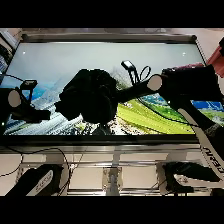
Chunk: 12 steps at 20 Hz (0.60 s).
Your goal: Fold the clothes and pants, and hang the long-sleeved shirts on hangers.
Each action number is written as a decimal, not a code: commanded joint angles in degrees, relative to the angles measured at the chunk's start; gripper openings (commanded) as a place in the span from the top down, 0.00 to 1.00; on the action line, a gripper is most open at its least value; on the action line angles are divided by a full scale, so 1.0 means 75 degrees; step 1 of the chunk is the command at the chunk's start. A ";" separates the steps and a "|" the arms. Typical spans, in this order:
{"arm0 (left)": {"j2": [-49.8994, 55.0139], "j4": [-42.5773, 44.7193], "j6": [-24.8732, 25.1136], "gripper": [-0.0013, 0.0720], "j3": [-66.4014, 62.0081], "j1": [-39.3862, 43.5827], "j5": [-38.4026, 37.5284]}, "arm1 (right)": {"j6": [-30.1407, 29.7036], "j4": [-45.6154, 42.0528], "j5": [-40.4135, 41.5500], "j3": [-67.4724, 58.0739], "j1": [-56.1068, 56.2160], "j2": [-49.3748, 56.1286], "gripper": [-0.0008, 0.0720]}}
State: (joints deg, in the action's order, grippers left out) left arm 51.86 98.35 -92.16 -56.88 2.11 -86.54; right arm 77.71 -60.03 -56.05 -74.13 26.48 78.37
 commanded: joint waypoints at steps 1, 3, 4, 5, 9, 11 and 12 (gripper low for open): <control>0.0003 0.0000 0.0000 0.95 0.0003 0.0000 0.0000 | 0.0032 -0.0318 0.0035 -0.0431 0.0023 0.0035 0.94; 0.0003 0.0000 0.0000 0.95 0.0003 0.0000 0.0000 | 0.0035 -0.0577 -0.0061 -0.0431 0.0023 0.0169 0.94; 0.0003 0.0000 0.0000 0.95 0.0003 0.0000 0.0000 | 0.0061 -0.0664 -0.0073 -0.0431 0.0023 0.0248 0.94; 0.0003 0.0000 0.0000 0.95 0.0003 0.0000 -0.0003 | 0.0224 -0.0781 -0.0076 -0.0431 0.0023 0.0356 0.94; 0.0003 0.0020 0.0017 0.95 0.0003 0.0000 0.0000 | 0.0577 -0.1460 -0.0017 -0.0434 0.0020 0.0851 0.94; 0.0000 0.0085 0.0318 0.95 0.0003 -0.0003 0.0015 | 0.0577 -0.1582 0.0096 -0.0434 -0.0003 0.1096 0.94; 0.0003 0.0082 0.0318 0.95 0.0003 0.0000 0.0015 | 0.0580 -0.1638 0.0172 -0.0434 -0.0061 0.1192 0.94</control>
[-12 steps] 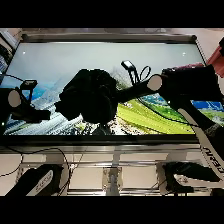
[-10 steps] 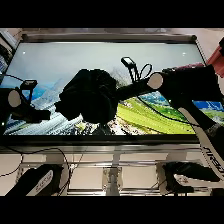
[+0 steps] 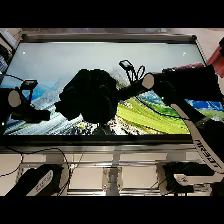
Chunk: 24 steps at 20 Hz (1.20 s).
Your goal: Fold the clothes and pants, and hang the long-sleeved shirts on hangers.
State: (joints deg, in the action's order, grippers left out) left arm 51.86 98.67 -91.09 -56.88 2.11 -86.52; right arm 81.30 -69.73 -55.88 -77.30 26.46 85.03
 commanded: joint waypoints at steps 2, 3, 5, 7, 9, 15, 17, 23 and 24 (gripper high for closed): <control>0.0003 0.0017 0.0146 0.95 0.0003 0.0000 0.0032 | 0.0224 -0.0440 0.0417 -0.0012 -0.0207 0.0411 0.91; 0.0006 0.0009 0.0143 0.95 0.0012 0.0000 0.0256 | 0.0224 -0.0484 0.0574 -0.0047 -0.0309 0.0437 0.85; 0.0006 -0.0093 0.0143 0.95 0.0012 0.0006 0.0740 | 0.0198 -0.0478 0.0530 -0.0449 -0.0481 0.0618 0.69; 0.0006 -0.0227 0.0149 0.95 0.0012 0.0006 0.1329 | -0.0230 -0.0382 0.0044 -0.1276 -0.0493 0.1000 0.50; 0.0006 -0.0251 0.0146 0.95 0.0012 0.0006 0.1964 | -0.0688 -0.0070 -0.0592 -0.2334 -0.0428 0.1632 0.37; 0.0379 -0.0189 0.0149 0.94 0.0015 0.0003 0.2640 | -0.1186 0.0393 -0.1411 -0.4159 -0.0073 0.3305 0.38; 0.0769 -0.0189 0.0149 0.94 0.0015 0.0003 0.2620 | -0.1411 0.0443 -0.1405 -0.4284 0.0064 0.3497 0.38; 0.1903 -0.0251 0.0146 0.95 0.0012 0.0006 0.2623 | -0.1728 0.0481 -0.0784 -0.4296 0.0189 0.3605 0.38; 0.1958 -0.0254 0.0146 0.95 0.0012 0.0006 0.2629 | -0.1734 0.0504 -0.0644 -0.4296 0.0189 0.3617 0.38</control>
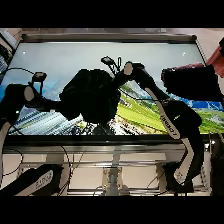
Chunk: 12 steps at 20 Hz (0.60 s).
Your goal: Fold the clothes and pants, and hang the long-sleeved shirts on hangers.
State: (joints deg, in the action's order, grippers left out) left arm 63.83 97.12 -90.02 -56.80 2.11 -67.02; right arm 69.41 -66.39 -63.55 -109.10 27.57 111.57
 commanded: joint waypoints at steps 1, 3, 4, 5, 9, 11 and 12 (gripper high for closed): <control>0.0376 -0.0044 0.0006 0.95 0.0000 0.0006 0.0035 | -0.0169 0.0119 0.0533 -0.0055 0.0044 0.0117 0.38; 0.0376 -0.0044 0.0006 0.95 0.0000 0.0006 0.0058 | -0.0332 0.0530 0.0769 -0.0064 0.0044 0.0291 0.39; 0.0376 -0.0044 0.0006 0.95 0.0000 0.0006 0.0061 | -0.0437 0.0906 0.0781 -0.0108 0.0044 0.0446 0.49; 0.0373 -0.0047 0.0003 0.95 0.0000 0.0006 0.0061 | -0.0539 0.1271 0.0787 -0.0119 0.0044 0.0580 0.66; 0.0303 -0.0044 0.0006 0.95 0.0000 -0.0003 0.0090 | -0.0548 0.1454 0.0090 -0.0417 -0.0050 0.0670 0.94; 0.0160 -0.0047 0.0006 0.95 0.0000 -0.0064 0.0187 | -0.0178 0.0787 -0.1469 -0.1279 -0.0353 0.0452 0.94; 0.0087 -0.0082 0.0070 0.95 -0.0003 -0.0099 0.0204 | -0.0047 0.0437 -0.2110 -0.1527 -0.0560 0.0131 0.94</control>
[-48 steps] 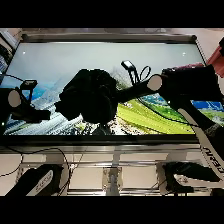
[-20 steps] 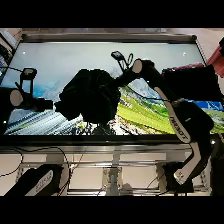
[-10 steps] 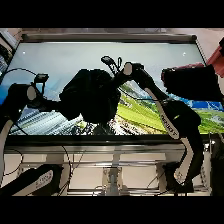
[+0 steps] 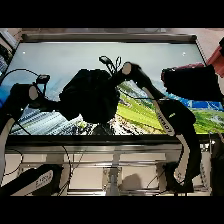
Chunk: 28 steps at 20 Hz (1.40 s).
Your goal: Fold the clothes and pants, and hang the long-sleeved shirts on hangers.
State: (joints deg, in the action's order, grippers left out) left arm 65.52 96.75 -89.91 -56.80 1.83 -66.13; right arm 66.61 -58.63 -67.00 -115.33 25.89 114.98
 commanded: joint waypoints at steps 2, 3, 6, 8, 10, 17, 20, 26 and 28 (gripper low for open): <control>-0.0221 -0.0268 0.0303 0.95 -0.0003 -0.0131 0.0079 | 0.0423 -0.1081 -0.2430 -0.0530 -0.0793 -0.1247 0.94; -0.0233 -0.0402 0.0344 0.95 -0.0003 -0.0175 0.0085 | 0.0437 -0.1341 -0.2908 -0.0315 -0.1058 -0.1766 0.94; -0.0210 -0.0880 0.0332 0.95 0.0000 -0.0361 0.0323 | 0.0458 -0.1792 -0.4045 0.0434 -0.1751 -0.2894 0.94; -0.0119 -0.1731 0.0452 0.94 0.0000 -0.0580 0.0391 | 0.0510 -0.2104 -0.4121 0.1008 -0.2224 -0.3448 0.94; 0.0009 -0.2194 0.0656 0.94 0.0000 -0.0717 0.0393 | 0.0662 -0.2442 -0.4118 0.1658 -0.2728 -0.3847 0.94; 0.0682 -0.2416 0.1061 0.94 0.0000 -0.0968 0.0423 | 0.0562 -0.2480 -0.2736 0.5505 -0.4132 -0.4683 0.94; 0.1233 -0.3794 0.2034 0.70 0.0000 -0.1166 0.0597 | 0.0484 -0.2486 -0.2011 0.6866 -0.4479 -0.4718 0.94; 0.1795 -0.4963 0.2702 0.49 -0.0003 -0.1539 0.2066 | 0.0388 -0.2439 -0.1801 0.7472 -0.4637 -0.4721 0.94; 0.1792 -0.4960 0.2506 0.49 -0.0006 -0.1751 0.2084 | 0.0391 -0.2404 -0.1702 0.7472 -0.4637 -0.4718 0.94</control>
State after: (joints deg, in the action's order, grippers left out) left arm 78.17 61.84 -71.29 -56.80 -9.63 -53.67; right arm 69.69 -76.95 -81.25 -60.49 -8.56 79.66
